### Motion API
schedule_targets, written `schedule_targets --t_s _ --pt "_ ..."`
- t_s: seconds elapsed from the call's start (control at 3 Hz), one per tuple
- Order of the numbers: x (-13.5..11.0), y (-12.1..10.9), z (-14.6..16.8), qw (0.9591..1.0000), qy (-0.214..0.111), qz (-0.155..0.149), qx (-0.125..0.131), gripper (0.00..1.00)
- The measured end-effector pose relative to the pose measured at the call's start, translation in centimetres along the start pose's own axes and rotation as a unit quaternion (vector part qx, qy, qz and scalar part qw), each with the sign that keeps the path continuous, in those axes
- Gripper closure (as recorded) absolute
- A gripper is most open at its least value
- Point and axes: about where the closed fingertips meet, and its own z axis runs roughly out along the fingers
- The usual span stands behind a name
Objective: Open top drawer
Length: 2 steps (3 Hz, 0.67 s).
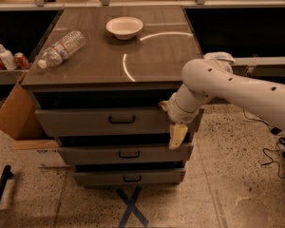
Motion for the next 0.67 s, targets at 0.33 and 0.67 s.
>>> schedule_targets --t_s 0.33,0.67 --pt "0.3 0.3 0.2 1.0 0.0 -0.003 0.004 0.42" --pt "0.4 0.9 -0.8 0.9998 -0.001 -0.004 0.02 0.64"
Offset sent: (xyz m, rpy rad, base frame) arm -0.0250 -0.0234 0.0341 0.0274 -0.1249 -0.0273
